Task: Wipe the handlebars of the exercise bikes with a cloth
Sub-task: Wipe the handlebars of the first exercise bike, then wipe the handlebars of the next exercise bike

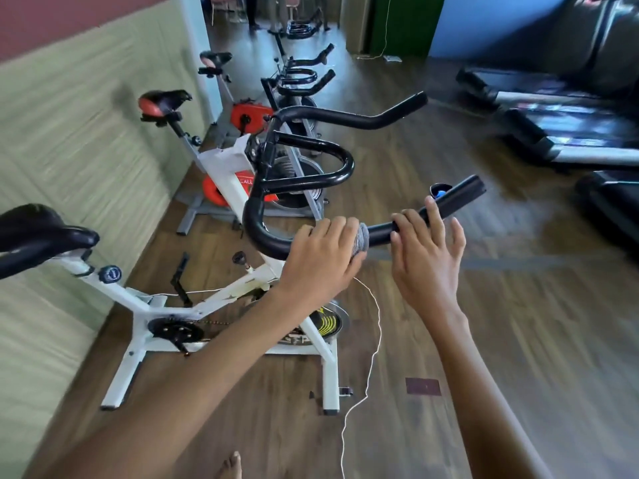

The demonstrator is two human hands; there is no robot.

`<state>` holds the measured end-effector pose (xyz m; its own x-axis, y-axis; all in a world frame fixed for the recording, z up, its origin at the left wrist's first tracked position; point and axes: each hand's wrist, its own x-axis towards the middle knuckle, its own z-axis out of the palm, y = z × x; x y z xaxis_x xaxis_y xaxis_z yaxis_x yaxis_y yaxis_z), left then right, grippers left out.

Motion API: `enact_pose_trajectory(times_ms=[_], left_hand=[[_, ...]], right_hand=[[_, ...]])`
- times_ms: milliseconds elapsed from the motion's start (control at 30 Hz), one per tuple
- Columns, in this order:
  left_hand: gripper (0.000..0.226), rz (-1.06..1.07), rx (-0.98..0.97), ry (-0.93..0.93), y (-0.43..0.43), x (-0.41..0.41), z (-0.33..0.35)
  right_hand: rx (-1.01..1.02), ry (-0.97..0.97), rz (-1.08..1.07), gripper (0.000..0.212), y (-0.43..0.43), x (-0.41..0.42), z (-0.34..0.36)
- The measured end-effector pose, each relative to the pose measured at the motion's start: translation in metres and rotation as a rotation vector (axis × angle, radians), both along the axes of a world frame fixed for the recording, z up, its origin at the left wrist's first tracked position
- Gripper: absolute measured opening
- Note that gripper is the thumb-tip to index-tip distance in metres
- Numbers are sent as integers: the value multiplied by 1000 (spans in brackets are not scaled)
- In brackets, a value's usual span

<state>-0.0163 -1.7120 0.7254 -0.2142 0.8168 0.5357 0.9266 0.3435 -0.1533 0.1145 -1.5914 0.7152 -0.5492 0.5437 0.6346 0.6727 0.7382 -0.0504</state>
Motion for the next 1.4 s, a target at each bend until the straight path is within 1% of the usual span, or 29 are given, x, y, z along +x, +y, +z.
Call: enact_pose_trajectory(times_ms=[133,233,300,367,467,567,633,700,767,867,1000,1067,1133,1200,1300,1400], left_hand=[[46,-75,30,-25,-16,-18,3],[40,-92,116,-78,-20,-25,5],[38,-95,178,-173,-17,-25,9],[42,-77,211,-250,-11,-23,14],[40,-99,259,-228,-1,-20,23],[32,-239,400,-177,11,-7,35],[32,-384,521,-211,16,10,43],[32,-507,563,-261,12,29,41],[32,-637,491,-354,7,49,23],[27,-725,283,-501,-3,71,-26],[34,-663,-24,-703,-10,90,-98],[38,-629,-109,-765,-10,100,-121],[42,-632,-136,-800,-4,111,-133],[45,-628,-146,-808,6,120,-138],[46,-597,-138,-828,24,131,-140],[44,-576,-135,-811,47,138,-142]], right_hand=[[-71,36,20,36,-1,-2,-1],[-151,96,76,37,-3,-2,-1],[-219,176,146,38,-6,2,0],[-288,279,201,37,-13,10,-3],[-392,372,209,36,-25,30,-13],[-497,383,143,36,-29,58,-21],[-572,404,92,33,-24,80,-25],[-593,384,70,30,-24,101,-28],[-630,360,-18,28,-33,126,-31],[-829,347,-112,20,-65,159,-38],[-858,280,-200,18,-104,188,-62],[-891,262,-228,21,-118,200,-74],[-899,232,-236,24,-122,212,-83],[-952,210,-274,25,-116,224,-90],[-1004,193,-324,22,-94,237,-99],[-1009,196,-311,24,-62,239,-101]])
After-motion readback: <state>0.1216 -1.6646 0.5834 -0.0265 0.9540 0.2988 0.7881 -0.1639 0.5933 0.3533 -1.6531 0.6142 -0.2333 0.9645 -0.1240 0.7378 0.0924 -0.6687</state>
